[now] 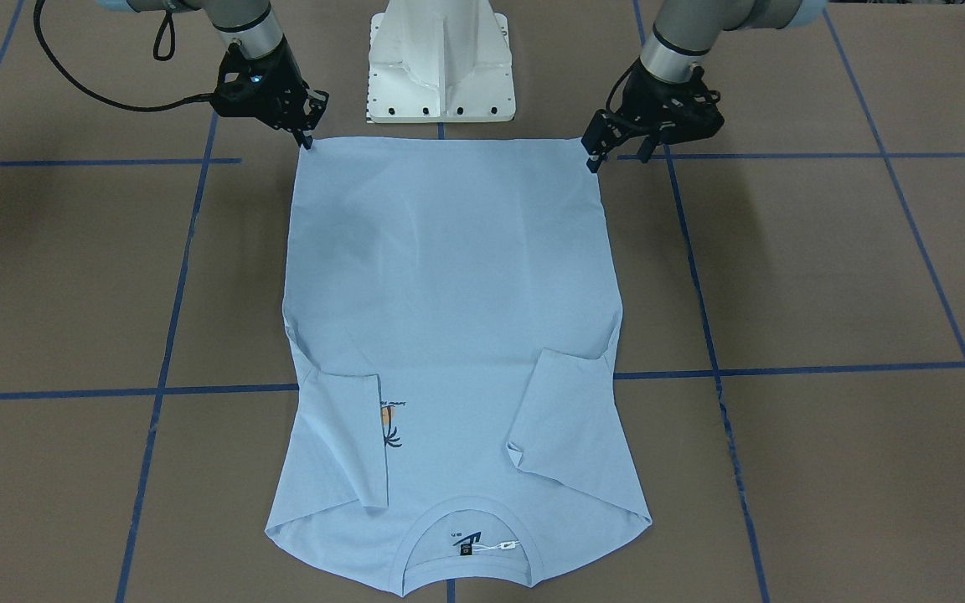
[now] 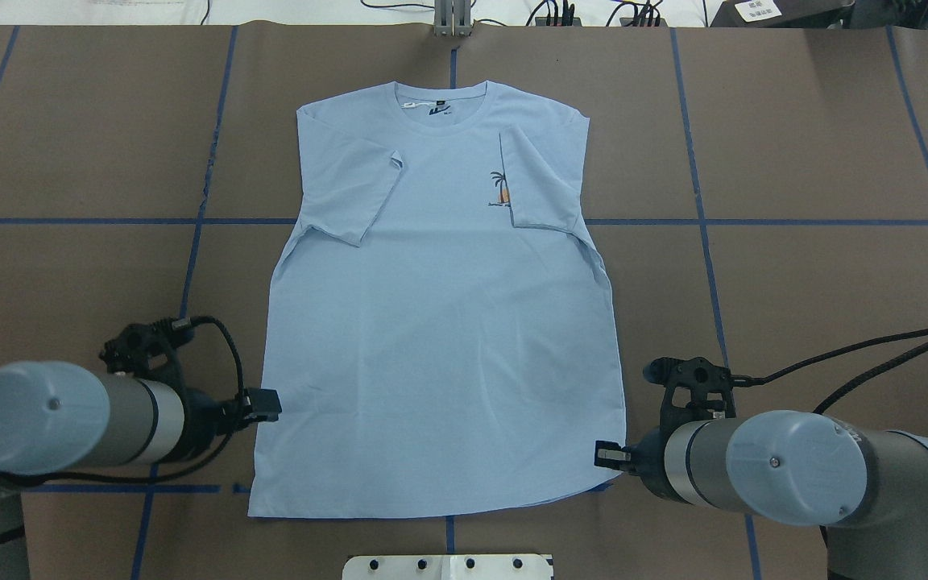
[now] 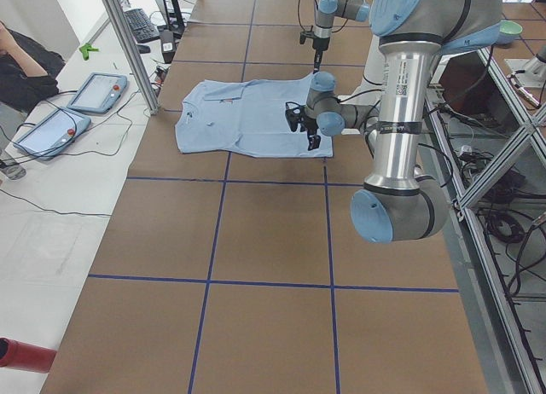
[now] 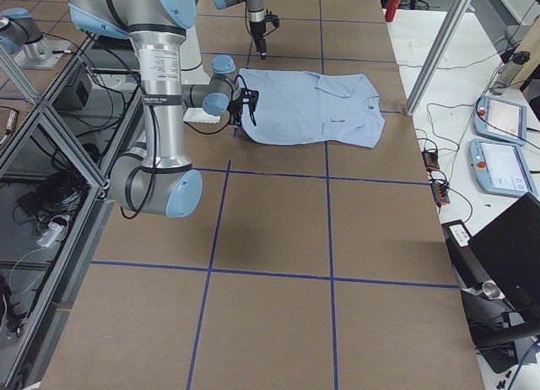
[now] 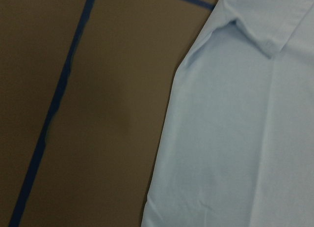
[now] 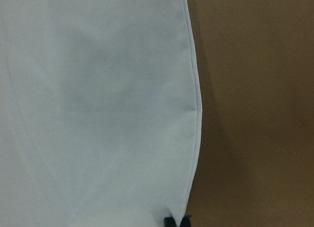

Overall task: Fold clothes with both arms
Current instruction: 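Lower the right gripper to the nearest hem corner while the left gripper descends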

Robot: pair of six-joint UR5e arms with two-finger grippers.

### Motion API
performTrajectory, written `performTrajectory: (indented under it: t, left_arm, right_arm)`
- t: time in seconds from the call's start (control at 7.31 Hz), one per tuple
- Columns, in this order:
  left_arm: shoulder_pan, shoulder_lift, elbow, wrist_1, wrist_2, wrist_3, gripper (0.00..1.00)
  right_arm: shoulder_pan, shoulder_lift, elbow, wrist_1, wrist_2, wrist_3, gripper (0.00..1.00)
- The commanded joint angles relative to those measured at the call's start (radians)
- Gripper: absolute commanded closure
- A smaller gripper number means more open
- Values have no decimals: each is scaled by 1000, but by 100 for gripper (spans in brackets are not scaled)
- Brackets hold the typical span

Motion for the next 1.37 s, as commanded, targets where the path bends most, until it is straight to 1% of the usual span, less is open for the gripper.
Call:
performTrajectory:
  t: [0.0, 0.27, 0.41, 0.55, 0.68, 0.82, 0.96, 1.23]
  left_arm:
    - [117, 0, 25, 2, 60, -85, 0]
    - [146, -3, 66, 4, 62, -88, 1]
    - [146, -1, 70, 4, 62, -88, 2]
    - [148, -3, 70, 4, 60, -87, 6]
    - [148, -4, 70, 4, 60, -87, 14]
    - [148, -5, 70, 4, 60, -88, 31]
    - [148, -5, 71, 6, 60, -88, 34]
    - [148, -4, 73, 6, 60, -87, 34]
  right_arm:
    - [38, 5, 3, -4, 70, -1, 100]
    - [46, 5, 3, -4, 82, -1, 100]
    - [46, 4, 3, -4, 83, -1, 100]
    - [46, 7, 3, -4, 82, -1, 100]
    - [45, 7, 3, -4, 82, -1, 100]
    - [46, 7, 3, -4, 82, -1, 100]
    - [46, 4, 3, -4, 82, -1, 100]
    - [46, 4, 3, -4, 83, -1, 100]
